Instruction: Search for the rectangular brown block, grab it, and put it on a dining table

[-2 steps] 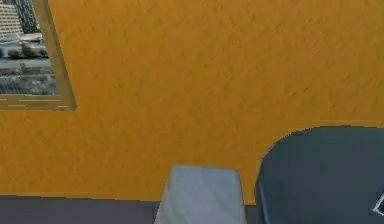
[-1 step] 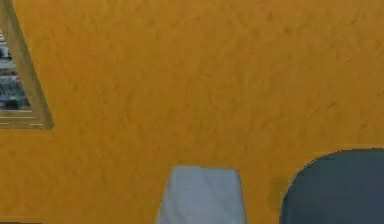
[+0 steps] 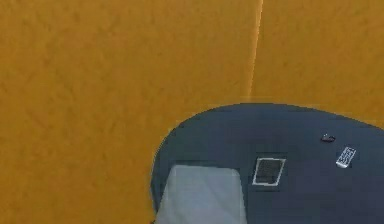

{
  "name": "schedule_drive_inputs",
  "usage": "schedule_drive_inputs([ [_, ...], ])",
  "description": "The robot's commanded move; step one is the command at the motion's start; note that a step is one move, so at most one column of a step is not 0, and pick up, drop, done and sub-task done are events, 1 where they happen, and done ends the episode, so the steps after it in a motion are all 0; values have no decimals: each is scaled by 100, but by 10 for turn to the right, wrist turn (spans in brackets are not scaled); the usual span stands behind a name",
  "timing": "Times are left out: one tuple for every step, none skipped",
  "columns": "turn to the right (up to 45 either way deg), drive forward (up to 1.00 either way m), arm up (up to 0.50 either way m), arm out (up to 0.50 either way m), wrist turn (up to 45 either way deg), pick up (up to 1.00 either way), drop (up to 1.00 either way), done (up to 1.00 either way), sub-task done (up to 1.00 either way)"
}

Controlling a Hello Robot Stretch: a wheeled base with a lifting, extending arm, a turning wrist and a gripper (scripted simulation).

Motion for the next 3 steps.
schedule_drive_inputs([
  [330,0,0,0,0,0,0,0,0],
  [-450,0,0,0,0,0,0,0,0],
  [-240,0,0,0,0,0,0,0,0],
])
